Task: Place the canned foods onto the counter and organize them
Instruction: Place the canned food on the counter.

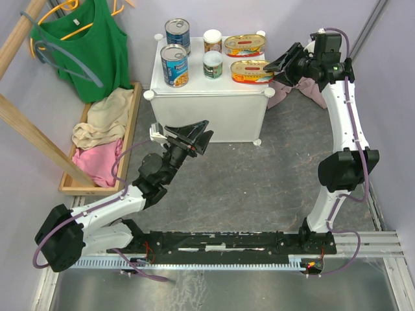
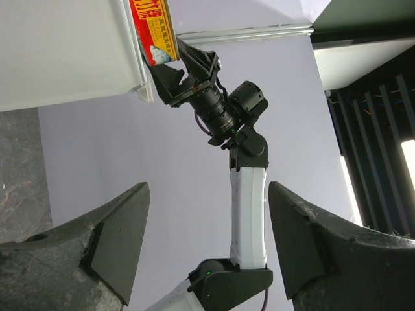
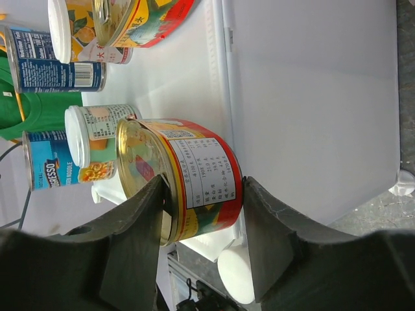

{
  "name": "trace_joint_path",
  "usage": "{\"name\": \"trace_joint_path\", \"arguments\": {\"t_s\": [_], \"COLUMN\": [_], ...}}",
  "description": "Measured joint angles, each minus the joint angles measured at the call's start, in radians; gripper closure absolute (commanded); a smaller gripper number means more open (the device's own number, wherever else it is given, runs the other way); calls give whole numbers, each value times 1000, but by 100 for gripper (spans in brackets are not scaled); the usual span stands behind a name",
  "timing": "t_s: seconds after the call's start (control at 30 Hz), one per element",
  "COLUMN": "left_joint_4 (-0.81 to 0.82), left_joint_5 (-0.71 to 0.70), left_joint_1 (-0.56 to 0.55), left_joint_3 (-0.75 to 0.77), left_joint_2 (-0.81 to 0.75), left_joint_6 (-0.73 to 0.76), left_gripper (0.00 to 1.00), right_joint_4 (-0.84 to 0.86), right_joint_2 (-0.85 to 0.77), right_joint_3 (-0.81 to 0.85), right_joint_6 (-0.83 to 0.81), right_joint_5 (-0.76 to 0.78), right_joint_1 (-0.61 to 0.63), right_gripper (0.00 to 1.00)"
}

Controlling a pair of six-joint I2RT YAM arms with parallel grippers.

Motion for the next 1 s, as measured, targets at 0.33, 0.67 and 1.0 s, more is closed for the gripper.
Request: {"name": "trace_joint_path", "arguments": {"t_s": [0.33, 0.67, 1.0], "left_joint_4": [0, 0, 0], "left_joint_5": [2, 8, 19], "left_joint_1": [8, 11, 17], "left_joint_3": [0, 0, 0], "left_joint_2": [0, 3, 12], "left_joint_6": [0, 0, 0], "left_gripper": [20, 20, 20], "right_joint_4": [45, 117, 156], "right_joint_2": [2, 42, 76], "right_joint_3": [-14, -14, 2], "right_joint_6": [16, 31, 32], "right_joint_5": [2, -15, -30], "right_joint_1": [0, 0, 0], "right_gripper": [46, 37, 28]}}
